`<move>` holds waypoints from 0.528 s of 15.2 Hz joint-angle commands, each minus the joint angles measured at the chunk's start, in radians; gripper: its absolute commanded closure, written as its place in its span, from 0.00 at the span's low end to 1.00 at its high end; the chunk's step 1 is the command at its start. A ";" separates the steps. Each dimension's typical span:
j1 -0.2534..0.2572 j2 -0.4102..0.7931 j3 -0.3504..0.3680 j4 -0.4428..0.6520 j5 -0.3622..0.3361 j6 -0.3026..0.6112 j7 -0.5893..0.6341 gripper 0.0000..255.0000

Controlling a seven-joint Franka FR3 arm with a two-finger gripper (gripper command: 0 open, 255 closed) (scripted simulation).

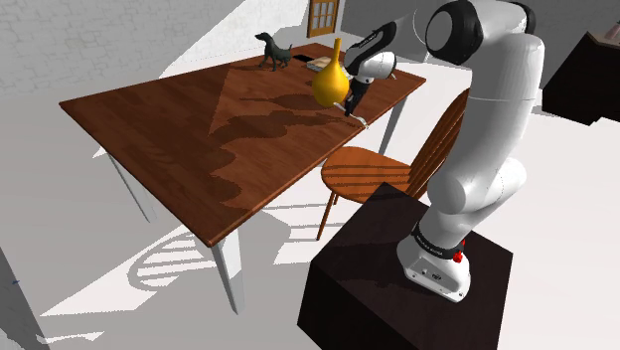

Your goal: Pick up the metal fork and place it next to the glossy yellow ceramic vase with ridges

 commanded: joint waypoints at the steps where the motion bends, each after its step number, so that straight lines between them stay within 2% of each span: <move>1: -0.001 0.001 0.000 -0.002 0.000 0.000 -0.001 1.00; 2: -0.001 0.001 0.000 -0.002 0.000 0.000 -0.001 1.00; 3: -0.001 0.001 0.000 -0.001 0.000 0.000 -0.001 0.00; 8: -0.001 0.001 0.000 -0.002 0.000 0.000 -0.001 0.00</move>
